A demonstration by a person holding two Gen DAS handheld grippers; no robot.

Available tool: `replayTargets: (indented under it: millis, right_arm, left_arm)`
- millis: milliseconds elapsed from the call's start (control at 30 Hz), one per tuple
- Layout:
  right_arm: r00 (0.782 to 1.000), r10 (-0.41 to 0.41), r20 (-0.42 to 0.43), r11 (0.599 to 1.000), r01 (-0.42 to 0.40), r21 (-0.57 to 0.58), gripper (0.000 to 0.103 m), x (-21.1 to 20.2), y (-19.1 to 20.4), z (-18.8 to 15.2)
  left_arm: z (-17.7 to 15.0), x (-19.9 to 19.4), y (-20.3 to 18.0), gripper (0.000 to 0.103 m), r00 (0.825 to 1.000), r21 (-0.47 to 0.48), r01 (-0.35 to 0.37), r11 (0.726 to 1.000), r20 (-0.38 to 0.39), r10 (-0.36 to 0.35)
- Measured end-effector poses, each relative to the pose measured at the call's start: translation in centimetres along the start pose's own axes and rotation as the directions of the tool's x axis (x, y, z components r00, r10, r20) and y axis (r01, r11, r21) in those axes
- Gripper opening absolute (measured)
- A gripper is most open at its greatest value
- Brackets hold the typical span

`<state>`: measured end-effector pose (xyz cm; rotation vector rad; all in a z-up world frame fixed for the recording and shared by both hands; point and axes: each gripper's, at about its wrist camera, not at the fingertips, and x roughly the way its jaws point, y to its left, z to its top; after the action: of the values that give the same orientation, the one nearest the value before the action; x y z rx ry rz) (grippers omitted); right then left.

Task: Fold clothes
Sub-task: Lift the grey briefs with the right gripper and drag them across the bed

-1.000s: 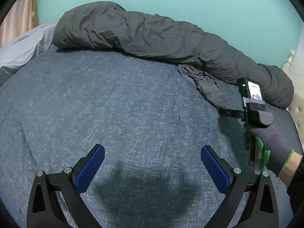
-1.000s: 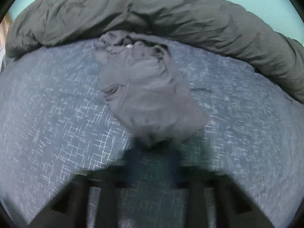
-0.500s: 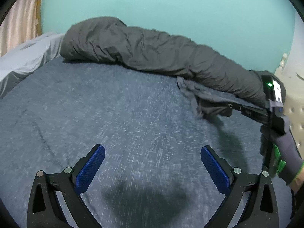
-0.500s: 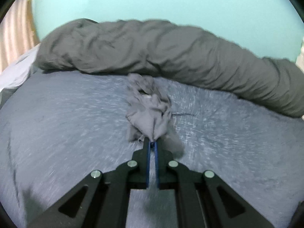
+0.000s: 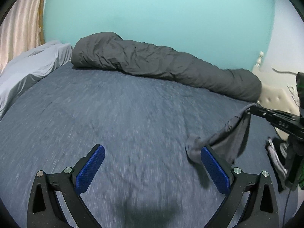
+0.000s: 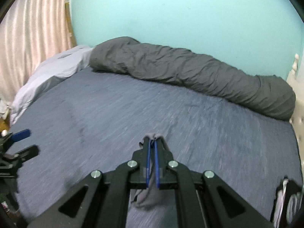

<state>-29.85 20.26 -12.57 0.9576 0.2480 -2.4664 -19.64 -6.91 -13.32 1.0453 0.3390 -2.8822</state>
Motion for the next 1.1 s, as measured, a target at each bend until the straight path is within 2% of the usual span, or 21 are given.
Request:
replayTargets:
  millis: [233,367,433,500,567,633,733,767,833,933,967,1033,1100]
  right_arm:
    - [0.996,0.082,-0.020,0.997,-0.082,-0.007,0.004,-8.8,3.4,-7.0]
    - [0.997,0.058,-0.048,0.998,-0.056,0.042,0.004,-9.5,2.7,-10.1]
    - [0.997,0.017,-0.076,0.998,-0.012,0.069,0.004,-8.1,1.8,-11.7]
    - [0.989,-0.051,-0.142,0.992,0.067,0.111,0.004,-5.4,0.3,-13.9]
    - [0.968,-0.108,-0.226,0.974,0.149,0.171,0.005,-2.5,-1.5,-16.3]
    - [0.947,-0.168,-0.273,0.951,0.228,0.208,0.005,-1.0,-3.3,-18.2]
    - [0.929,-0.237,-0.283,0.921,0.308,0.239,0.006,-1.4,-4.5,-19.4]
    - [0.930,-0.239,-0.279,0.913,0.313,0.261,0.007,-1.9,-4.7,-19.7]
    - [0.941,-0.211,-0.266,0.908,0.289,0.302,0.010,-2.8,-4.5,-20.5]
    - [0.952,-0.106,-0.288,0.936,0.194,0.295,0.023,-2.4,-1.8,-22.7]
    - [0.951,-0.073,-0.300,0.941,0.165,0.294,0.025,-2.1,-1.2,-23.3]
    - [0.945,-0.004,-0.326,0.946,0.110,0.306,0.041,-0.7,0.4,-24.8]
    - [0.935,0.042,-0.353,0.947,0.075,0.313,0.046,1.1,2.1,-26.2]
  left_arm:
    - [-5.2,-5.6,0.0,0.103,0.999,0.013,0.022,1.000,-0.029,-0.022]
    - [-7.8,-7.3,0.5,0.103,0.998,0.007,0.027,1.000,-0.053,-0.026]
    - [-8.5,-7.5,0.4,0.103,0.998,0.013,0.025,1.000,-0.062,-0.024]
    - [-9.0,-7.7,0.5,0.103,0.998,0.024,0.023,0.999,-0.065,-0.021]
    - [-9.5,-8.0,0.6,0.103,0.998,0.036,0.022,0.999,-0.066,-0.020]
    - [-9.7,-8.2,0.7,0.103,0.998,0.048,0.025,0.999,-0.066,-0.022]
    - [-9.8,-7.7,1.2,0.103,0.997,0.050,0.020,0.999,-0.076,-0.017]
    - [-9.8,-7.4,1.4,0.103,0.997,0.049,0.018,0.999,-0.080,-0.014]
    - [-9.9,-6.7,1.5,0.103,0.996,0.044,0.022,0.999,-0.091,-0.018]
    - [-10.3,-5.5,1.1,0.103,0.993,0.045,0.041,0.998,-0.109,-0.036]
    - [-10.4,-5.2,0.9,0.103,0.993,0.047,0.045,0.998,-0.113,-0.040]
    - [-10.8,-4.7,0.3,0.103,0.991,0.052,0.054,0.997,-0.122,-0.047]
    - [-11.1,-4.5,0.0,0.103,0.990,0.053,0.058,0.997,-0.128,-0.051]
